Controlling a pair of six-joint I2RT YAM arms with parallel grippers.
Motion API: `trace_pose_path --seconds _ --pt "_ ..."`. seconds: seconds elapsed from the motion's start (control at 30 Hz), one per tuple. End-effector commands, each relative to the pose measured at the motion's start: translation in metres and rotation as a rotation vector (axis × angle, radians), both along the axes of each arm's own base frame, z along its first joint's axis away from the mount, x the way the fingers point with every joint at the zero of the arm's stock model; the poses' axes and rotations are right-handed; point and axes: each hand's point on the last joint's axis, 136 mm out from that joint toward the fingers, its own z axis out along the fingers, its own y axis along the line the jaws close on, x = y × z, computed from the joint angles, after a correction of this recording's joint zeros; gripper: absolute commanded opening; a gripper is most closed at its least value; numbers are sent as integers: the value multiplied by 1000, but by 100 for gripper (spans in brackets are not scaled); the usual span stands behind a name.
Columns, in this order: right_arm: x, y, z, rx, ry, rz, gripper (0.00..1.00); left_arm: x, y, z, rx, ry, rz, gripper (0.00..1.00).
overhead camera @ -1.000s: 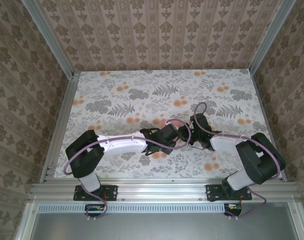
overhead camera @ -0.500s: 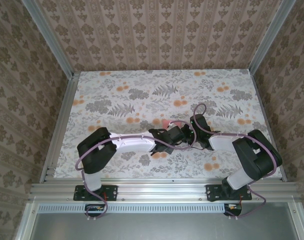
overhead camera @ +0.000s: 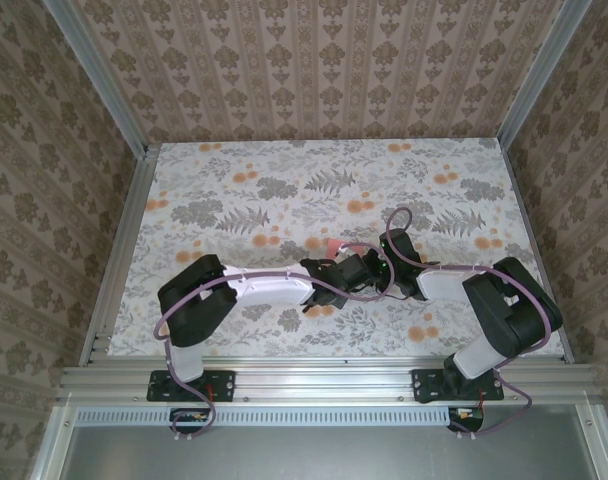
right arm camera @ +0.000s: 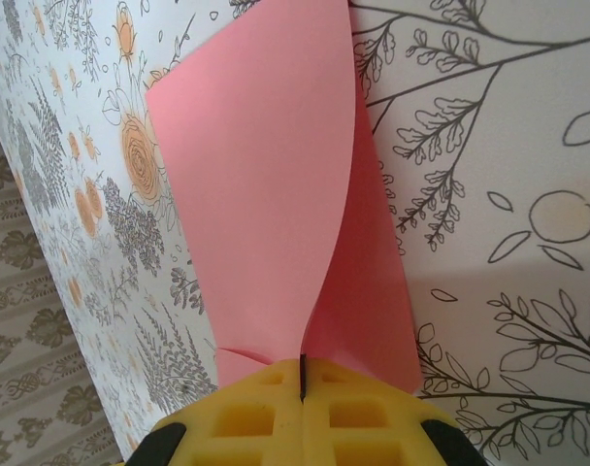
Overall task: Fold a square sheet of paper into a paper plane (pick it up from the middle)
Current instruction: Fourth fold the wing at the center of the table.
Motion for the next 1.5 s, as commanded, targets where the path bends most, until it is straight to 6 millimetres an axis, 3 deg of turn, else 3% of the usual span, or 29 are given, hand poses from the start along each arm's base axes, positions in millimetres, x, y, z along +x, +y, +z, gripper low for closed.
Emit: trace_pose_path --seconds 0.0,0.3,0.73,1.23,1.4,1.47 --pt "17 15 28 81 -66 14 5 -11 0 2 10 4 -60 43" --pt "19 16 38 100 -78 11 5 -11 3 0 24 -2 -69 40" --pt "20 17 42 101 -84 11 5 -17 11 5 -13 -10 -93 47" --pt "21 19 47 120 -90 15 5 -13 8 -4 42 -17 -109 28" --pt "23 19 49 127 -94 13 5 -15 9 -3 31 -12 -111 26" --pt "22 20 50 130 -96 17 5 -15 9 -3 31 -11 -109 30"
